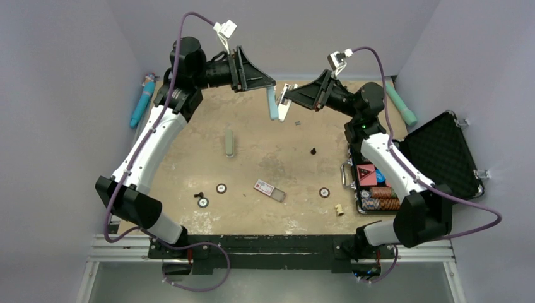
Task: Unload the staples from the stapler
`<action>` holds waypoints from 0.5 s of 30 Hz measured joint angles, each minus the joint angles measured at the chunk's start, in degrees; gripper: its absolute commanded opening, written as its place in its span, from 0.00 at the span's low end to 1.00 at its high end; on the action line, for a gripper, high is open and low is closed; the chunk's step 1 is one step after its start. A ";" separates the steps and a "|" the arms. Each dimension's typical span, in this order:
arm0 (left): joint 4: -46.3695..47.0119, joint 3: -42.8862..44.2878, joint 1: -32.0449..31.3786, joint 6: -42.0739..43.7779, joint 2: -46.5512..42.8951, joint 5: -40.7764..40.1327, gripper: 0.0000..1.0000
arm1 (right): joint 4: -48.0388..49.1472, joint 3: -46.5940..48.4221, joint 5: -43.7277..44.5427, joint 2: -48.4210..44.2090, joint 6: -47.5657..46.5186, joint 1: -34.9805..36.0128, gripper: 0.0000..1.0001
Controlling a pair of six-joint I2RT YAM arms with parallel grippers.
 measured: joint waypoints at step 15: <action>-0.87 -2.01 -0.37 1.68 0.09 -0.44 0.00 | 0.02 0.28 -2.29 1.36 1.16 0.11 0.00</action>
